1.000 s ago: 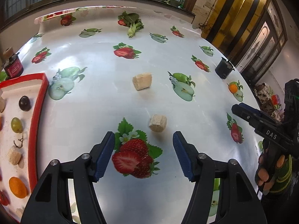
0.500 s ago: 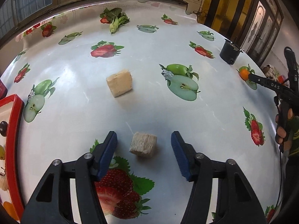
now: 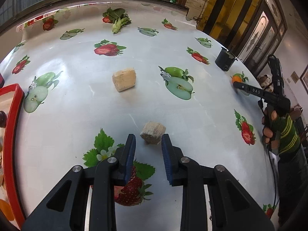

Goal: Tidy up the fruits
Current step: 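Grasp a beige cube with the left tool while the right tool grasps an orange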

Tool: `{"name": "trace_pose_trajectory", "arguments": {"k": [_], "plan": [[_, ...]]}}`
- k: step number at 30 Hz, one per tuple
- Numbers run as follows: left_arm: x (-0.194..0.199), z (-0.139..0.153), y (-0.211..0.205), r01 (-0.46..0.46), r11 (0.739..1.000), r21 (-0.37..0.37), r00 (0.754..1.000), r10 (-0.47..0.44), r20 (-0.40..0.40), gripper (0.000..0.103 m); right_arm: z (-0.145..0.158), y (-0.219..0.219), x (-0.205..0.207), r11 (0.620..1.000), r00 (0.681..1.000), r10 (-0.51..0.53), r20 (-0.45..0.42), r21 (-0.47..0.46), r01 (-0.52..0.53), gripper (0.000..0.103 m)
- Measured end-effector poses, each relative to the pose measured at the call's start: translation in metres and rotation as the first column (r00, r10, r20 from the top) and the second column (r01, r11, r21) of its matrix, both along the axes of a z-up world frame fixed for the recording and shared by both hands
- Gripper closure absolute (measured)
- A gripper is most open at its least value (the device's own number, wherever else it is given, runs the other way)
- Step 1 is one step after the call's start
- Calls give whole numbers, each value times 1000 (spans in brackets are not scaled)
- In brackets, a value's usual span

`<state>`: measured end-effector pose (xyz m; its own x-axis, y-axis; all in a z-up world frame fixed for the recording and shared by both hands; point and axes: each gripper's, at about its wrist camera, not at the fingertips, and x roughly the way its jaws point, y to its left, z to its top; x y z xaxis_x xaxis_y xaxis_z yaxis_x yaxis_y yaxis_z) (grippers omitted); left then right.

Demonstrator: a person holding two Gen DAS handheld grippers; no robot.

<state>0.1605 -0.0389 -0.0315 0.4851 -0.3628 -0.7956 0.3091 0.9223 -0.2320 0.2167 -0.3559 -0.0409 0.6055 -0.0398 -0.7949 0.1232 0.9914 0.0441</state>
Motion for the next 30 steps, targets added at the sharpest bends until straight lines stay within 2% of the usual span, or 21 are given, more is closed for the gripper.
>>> {"name": "trace_pose_trajectory", "arguments": {"k": [7,12,14,15,16,21,23,24,26,30], "plan": [[-17,15,21,-22,1000,-17,999,23,28,78,16,67,-43,985,986,160,36,63,-162,71],[-11,11,9,5,1000,10,1000,-5,16,78,28,106,-64,967,971,228,66,102,-234,71],[-5,8,-3,14,999,41,1000,-15,22,68,32,114,-71,961,967,243,76,114,-250,71],[-1,6,-10,6,998,70,1000,-8,30,52,33,117,-75,960,966,247,77,118,-254,71],[2,4,-15,2,996,94,999,-6,41,48,34,119,-77,958,965,250,76,123,-258,71],[16,-10,-39,33,987,154,998,-41,51,49,30,120,-85,955,967,246,64,155,-253,71],[16,-13,-42,27,983,182,996,-42,80,70,29,118,-87,955,969,241,61,165,-248,71],[16,-13,-41,32,983,181,996,-47,78,77,30,118,-88,955,969,240,62,166,-247,71],[14,-9,-35,25,987,160,996,-39,83,77,31,117,-91,955,970,236,64,170,-244,71],[1,4,-18,-29,984,175,992,6,127,77,36,121,-96,950,968,241,77,184,-251,71]]}}
